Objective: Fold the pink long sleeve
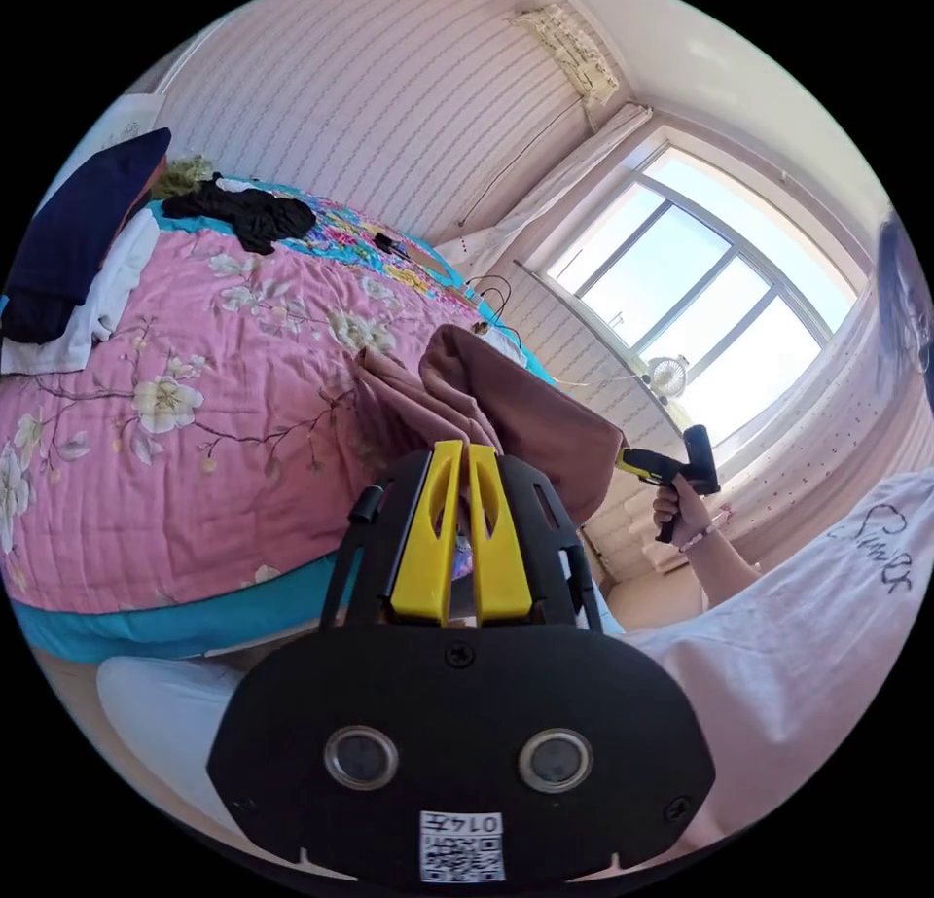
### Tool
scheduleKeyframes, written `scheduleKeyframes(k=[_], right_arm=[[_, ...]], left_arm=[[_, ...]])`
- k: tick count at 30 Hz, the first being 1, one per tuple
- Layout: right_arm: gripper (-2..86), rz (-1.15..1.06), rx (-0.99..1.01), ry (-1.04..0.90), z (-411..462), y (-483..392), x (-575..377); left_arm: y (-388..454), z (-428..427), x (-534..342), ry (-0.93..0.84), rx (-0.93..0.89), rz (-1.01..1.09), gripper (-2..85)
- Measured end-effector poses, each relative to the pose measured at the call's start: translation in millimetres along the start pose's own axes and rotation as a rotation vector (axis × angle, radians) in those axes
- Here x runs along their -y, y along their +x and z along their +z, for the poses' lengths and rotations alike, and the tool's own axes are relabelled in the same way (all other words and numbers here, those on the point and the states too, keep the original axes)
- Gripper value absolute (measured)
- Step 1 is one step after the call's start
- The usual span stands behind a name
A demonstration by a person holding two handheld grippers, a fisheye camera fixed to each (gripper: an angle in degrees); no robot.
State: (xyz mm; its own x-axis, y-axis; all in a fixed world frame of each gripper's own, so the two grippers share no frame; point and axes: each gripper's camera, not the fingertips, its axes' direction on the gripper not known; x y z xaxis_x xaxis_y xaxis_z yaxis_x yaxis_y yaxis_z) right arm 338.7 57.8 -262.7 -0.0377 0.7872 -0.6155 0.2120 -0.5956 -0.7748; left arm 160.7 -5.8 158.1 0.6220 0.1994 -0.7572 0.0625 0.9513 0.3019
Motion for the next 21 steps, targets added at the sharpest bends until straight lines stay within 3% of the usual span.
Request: scheduleKeyframes(k=[4,11,18,21], right_arm=[[1.3,0.001,0.139,0.216,-77,5,-19],[0.8,-0.163,0.289,0.232,-127,-20,-38],[0.6,-0.095,0.295,0.071,-92,-16,-19],[0.6,-0.093,0.332,0.068,-79,-19,30]], left_arm=[[15,-91,12,0.173,-0.103,0.053,-1.0],[46,-254,0,0.444,-0.142,0.142,-1.0],[28,-258,11,0.373,-0.018,-0.006,-1.0],[11,-252,92,0.411,0.001,-0.012,-1.0]])
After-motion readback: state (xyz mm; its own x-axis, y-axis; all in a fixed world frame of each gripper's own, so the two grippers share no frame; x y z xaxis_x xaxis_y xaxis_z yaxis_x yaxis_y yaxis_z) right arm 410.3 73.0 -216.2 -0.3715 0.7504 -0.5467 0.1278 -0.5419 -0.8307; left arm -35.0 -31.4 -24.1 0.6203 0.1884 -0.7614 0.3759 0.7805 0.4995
